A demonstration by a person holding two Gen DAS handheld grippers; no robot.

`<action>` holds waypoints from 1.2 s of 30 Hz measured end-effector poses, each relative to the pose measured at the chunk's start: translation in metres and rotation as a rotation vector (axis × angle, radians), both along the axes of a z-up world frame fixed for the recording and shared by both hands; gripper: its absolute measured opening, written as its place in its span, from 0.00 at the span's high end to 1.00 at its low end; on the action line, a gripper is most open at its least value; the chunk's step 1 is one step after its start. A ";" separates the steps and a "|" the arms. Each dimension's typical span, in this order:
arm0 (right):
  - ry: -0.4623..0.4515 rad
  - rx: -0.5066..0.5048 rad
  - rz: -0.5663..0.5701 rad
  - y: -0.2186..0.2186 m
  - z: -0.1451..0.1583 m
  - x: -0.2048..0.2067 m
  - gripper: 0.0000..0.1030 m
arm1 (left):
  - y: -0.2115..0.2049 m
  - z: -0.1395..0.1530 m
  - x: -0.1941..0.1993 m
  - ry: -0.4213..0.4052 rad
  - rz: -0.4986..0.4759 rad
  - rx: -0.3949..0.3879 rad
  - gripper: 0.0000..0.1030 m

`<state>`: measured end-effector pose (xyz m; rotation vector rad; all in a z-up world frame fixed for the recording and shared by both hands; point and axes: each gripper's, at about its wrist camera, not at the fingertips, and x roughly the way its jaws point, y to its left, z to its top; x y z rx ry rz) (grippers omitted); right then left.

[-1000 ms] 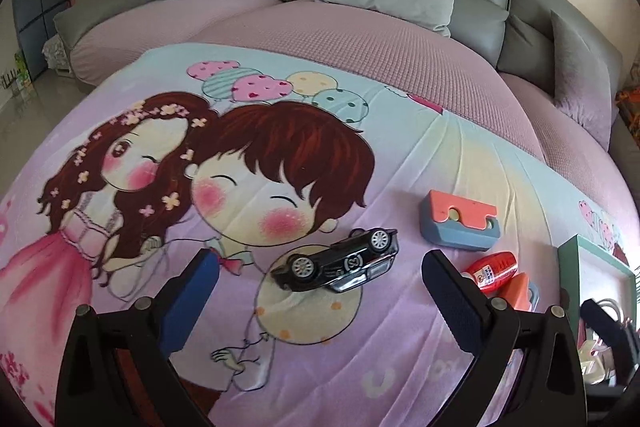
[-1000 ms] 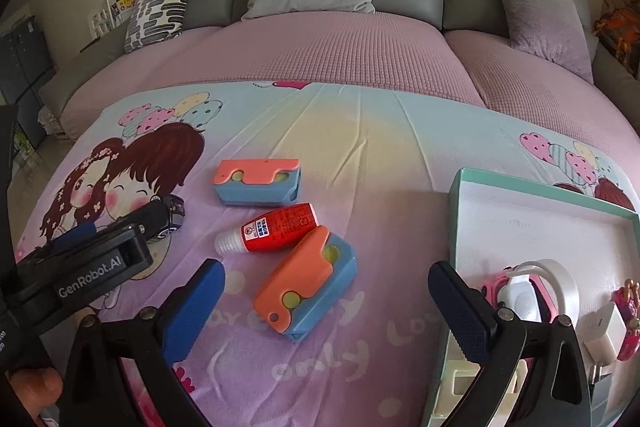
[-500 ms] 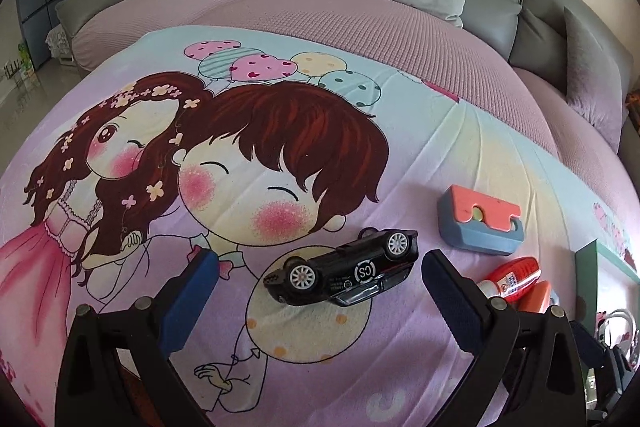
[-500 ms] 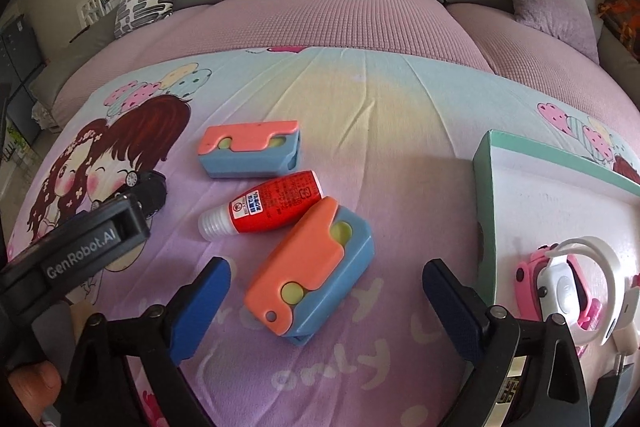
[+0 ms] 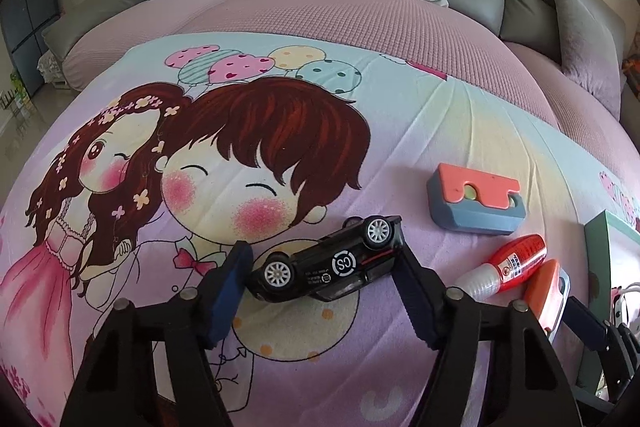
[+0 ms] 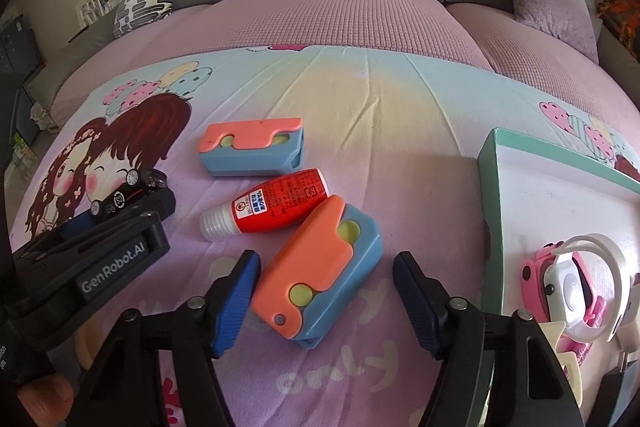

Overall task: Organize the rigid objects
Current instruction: 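Grasp the black toy car with the left tool while the right tool grasps the orange-blue block, then lift the black toy car and orange-blue block and carry both over the tray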

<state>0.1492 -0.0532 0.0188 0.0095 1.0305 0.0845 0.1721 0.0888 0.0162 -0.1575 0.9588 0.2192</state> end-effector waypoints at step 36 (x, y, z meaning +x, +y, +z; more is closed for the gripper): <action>-0.078 0.063 -0.034 -0.019 0.036 -0.012 0.55 | -0.013 0.036 -0.013 -0.037 -0.061 0.046 0.30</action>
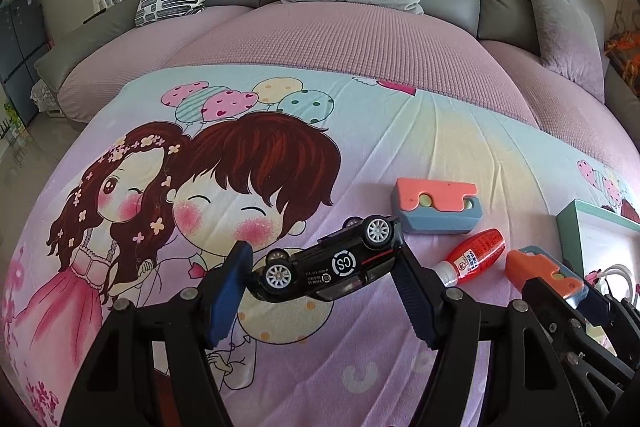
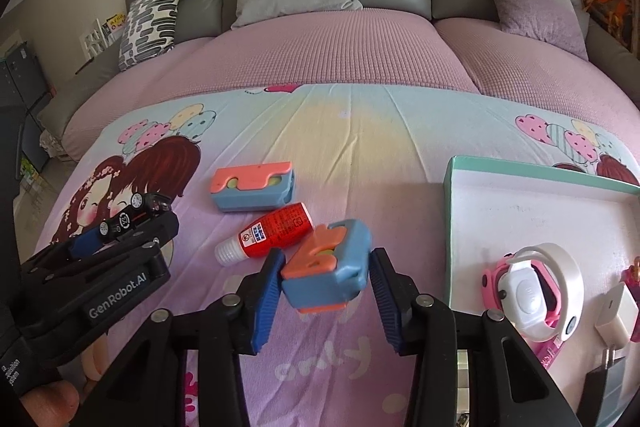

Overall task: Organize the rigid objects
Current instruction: 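Lift the black toy car and orange-blue block and carry both over the tray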

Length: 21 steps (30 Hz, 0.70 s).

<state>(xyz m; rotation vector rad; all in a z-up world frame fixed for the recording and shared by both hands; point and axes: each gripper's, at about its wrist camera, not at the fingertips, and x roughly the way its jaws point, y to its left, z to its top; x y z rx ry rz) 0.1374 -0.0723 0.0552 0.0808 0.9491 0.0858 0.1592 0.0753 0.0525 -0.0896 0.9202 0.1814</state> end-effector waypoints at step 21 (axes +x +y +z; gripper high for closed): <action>-0.090 0.007 -0.017 -0.014 0.036 -0.016 0.57 | -0.016 0.035 -0.010 -0.077 -0.046 0.000 0.30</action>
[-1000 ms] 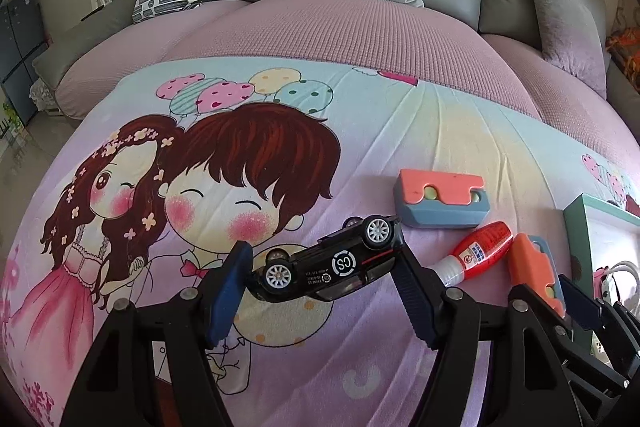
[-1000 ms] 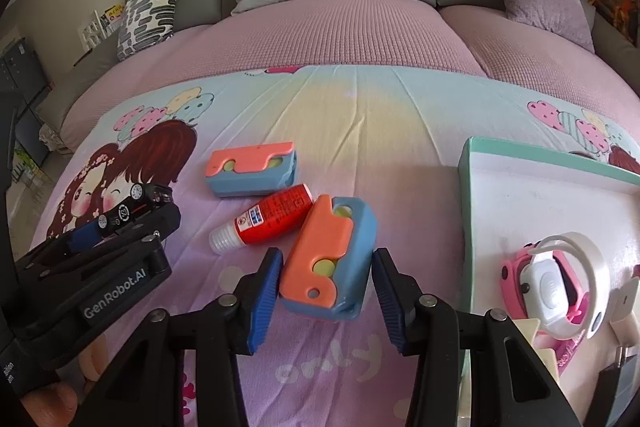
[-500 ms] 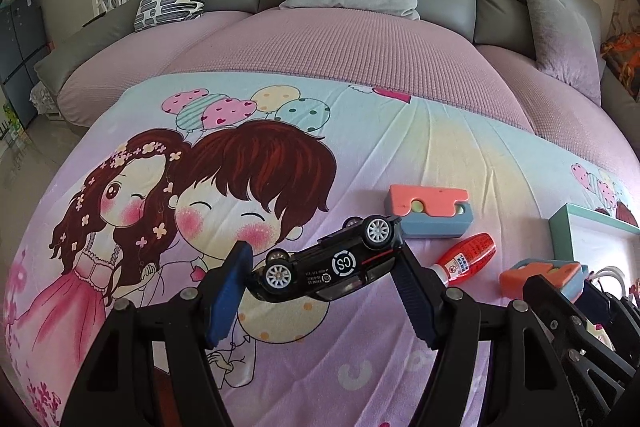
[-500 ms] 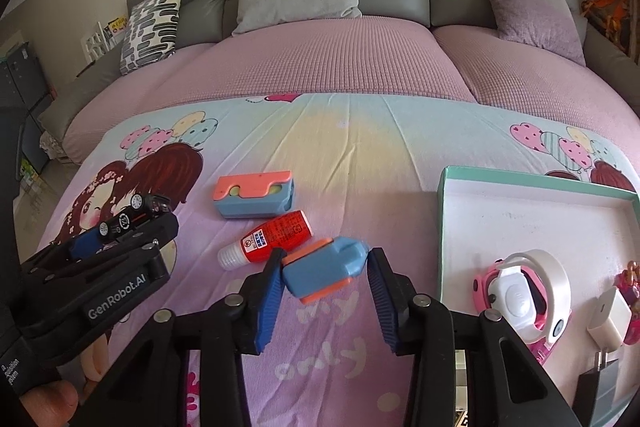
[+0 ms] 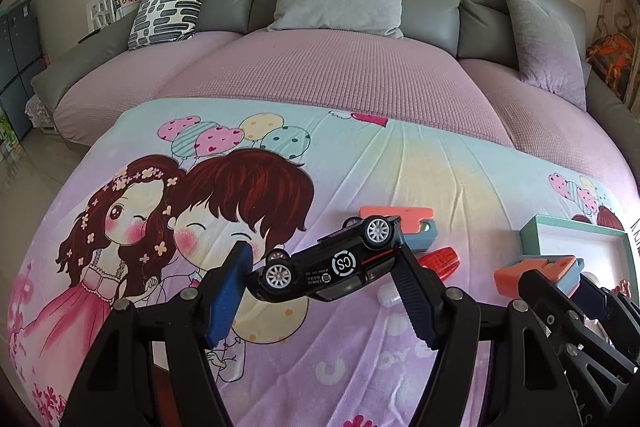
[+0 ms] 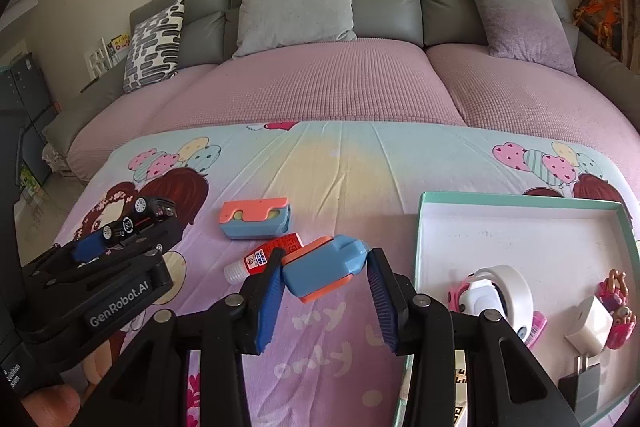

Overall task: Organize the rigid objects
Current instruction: 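Lift the black toy car and orange-blue block and carry both over the tray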

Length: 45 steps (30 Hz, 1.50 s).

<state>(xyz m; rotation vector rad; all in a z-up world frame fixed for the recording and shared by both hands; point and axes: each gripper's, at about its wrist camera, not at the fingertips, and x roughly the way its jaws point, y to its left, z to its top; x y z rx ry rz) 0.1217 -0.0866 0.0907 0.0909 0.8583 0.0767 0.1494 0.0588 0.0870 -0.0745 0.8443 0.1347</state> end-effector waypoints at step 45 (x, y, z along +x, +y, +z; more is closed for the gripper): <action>-0.035 -0.013 -0.383 -0.182 0.034 -0.045 0.57 | -0.177 0.033 -0.004 -0.058 -0.356 -0.017 0.30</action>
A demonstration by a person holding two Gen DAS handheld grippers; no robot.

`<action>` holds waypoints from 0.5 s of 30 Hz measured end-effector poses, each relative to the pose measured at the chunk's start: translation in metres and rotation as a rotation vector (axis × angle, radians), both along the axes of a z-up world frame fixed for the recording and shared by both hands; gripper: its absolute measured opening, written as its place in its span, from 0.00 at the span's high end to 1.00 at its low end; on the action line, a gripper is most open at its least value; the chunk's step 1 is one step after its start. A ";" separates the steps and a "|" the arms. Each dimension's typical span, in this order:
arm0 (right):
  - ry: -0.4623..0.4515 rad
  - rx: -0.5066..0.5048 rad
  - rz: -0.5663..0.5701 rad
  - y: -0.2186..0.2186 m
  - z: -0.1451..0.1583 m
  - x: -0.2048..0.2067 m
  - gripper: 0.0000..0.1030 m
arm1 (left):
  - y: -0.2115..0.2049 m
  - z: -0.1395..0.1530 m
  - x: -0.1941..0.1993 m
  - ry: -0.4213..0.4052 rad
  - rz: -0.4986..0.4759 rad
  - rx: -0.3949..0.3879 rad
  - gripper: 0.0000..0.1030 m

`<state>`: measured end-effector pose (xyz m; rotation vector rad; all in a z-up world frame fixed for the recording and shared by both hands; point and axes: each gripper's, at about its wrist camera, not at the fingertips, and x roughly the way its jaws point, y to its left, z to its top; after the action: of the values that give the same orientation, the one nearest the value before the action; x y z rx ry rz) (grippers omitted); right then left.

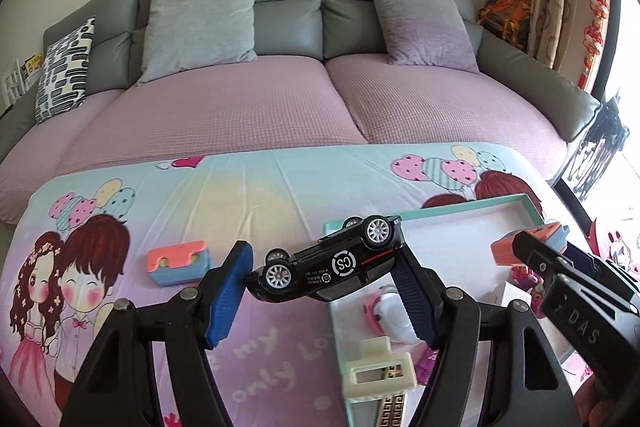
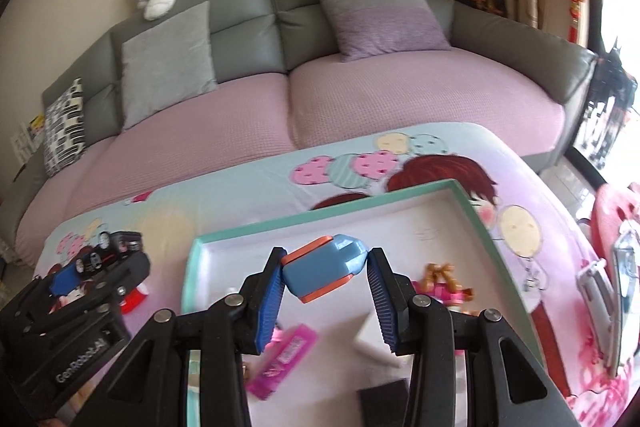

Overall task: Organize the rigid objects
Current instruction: 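Lift the black toy car and orange-blue block and carry both over the tray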

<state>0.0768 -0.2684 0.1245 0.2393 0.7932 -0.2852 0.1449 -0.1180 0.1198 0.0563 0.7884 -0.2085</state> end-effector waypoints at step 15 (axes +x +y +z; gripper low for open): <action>0.025 -0.005 -0.088 -0.031 -0.007 -0.007 0.57 | -0.055 -0.018 0.003 0.024 -0.118 -0.002 0.30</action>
<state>0.0699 -0.2995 0.1173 0.2664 0.8074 -0.3733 0.1477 -0.1726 0.1018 0.0989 0.8091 -0.3220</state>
